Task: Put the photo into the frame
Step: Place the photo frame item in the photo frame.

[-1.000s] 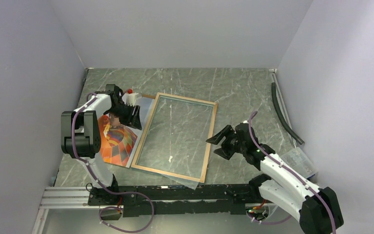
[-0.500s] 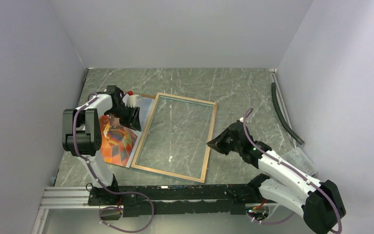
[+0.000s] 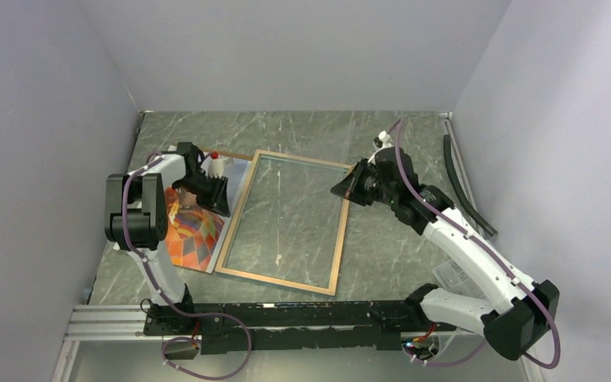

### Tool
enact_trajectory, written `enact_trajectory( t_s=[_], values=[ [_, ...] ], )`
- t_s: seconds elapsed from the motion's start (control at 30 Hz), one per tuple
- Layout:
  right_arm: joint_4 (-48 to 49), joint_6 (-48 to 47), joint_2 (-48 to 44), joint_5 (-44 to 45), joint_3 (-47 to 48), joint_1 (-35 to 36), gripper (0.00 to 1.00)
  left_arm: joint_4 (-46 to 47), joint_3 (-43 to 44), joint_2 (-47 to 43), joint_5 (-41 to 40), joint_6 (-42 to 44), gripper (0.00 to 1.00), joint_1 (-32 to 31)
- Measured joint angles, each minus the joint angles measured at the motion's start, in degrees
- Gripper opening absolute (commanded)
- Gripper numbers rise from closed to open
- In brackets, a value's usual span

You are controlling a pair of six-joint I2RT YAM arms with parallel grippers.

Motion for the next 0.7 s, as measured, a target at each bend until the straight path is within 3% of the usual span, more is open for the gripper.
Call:
enact_trajectory(
  t_s=[0.37,0.7],
  values=[
    [-5.07,-8.31,3.85,-7.28,8.59,-4.61,0.0,1.4,-0.33,0.96,1.05,-1.46,0.25,-3.04],
    [-3.19,-6.95,4.07,-10.54,9.79,-4.81,0.0,3.26,-0.33,2.51,3.74,-4.07,0.23,-3.89]
  ],
)
